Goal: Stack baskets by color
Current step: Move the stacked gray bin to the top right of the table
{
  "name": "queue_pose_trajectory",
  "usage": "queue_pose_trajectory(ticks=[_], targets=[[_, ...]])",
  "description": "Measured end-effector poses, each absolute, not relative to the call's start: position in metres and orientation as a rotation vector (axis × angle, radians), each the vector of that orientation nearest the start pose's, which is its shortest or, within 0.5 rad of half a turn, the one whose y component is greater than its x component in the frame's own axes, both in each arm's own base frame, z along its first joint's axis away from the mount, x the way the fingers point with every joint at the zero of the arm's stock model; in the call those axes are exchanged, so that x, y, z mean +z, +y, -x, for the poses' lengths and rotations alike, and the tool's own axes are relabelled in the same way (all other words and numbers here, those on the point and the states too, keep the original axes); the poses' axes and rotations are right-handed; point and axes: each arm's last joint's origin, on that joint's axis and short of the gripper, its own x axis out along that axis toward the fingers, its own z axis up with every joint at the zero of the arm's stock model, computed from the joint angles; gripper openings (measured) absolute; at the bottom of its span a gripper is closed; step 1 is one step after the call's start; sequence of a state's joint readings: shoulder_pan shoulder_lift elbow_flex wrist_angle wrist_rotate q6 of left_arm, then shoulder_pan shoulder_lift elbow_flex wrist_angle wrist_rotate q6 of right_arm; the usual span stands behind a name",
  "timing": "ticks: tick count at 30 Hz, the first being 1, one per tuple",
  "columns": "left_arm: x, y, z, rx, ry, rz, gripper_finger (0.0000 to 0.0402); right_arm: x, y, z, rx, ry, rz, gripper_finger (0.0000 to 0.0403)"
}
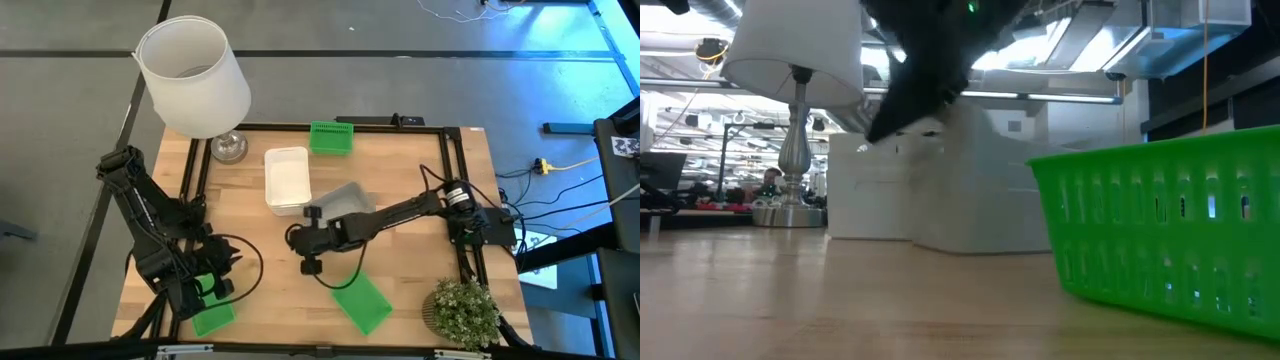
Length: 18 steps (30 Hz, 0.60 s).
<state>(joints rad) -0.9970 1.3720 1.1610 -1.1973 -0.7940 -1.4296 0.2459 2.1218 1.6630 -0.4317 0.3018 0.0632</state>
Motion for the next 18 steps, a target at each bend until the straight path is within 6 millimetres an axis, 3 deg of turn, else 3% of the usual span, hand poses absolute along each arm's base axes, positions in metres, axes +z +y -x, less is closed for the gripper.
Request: queue_pose_trajectory(ticks=[9,18], targets=[[0.283,-0.185,-0.144,0.431,0.73,0.233,0.0065,0.183,0.094,-0.423,-0.473,1.082,0.199,0.0001],[0.283,-0.185,-0.144,0.432,0.731,0.229,0.0065,0.183,0.079,-0.395,-0.792,1.185,0.292,0.0]])
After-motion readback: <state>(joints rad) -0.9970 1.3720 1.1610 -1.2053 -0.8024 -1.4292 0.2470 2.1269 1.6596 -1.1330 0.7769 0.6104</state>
